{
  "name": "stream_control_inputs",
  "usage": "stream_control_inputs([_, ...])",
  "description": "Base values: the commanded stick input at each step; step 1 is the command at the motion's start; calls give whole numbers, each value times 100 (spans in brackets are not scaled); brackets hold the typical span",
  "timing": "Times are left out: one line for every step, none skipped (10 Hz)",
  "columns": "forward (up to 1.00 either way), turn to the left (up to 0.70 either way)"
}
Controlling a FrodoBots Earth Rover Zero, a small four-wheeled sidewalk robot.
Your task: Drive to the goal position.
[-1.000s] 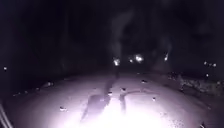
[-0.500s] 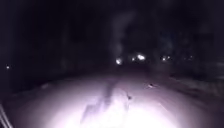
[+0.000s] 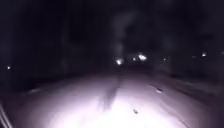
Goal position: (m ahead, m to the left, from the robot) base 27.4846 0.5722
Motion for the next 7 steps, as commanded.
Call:
stream_control_inputs([100, 0])
stream_control_inputs([100, 0])
stream_control_inputs([100, 0])
stream_control_inputs([100, 0])
stream_control_inputs([100, 0])
stream_control_inputs([100, 0])
stream_control_inputs([100, 0])
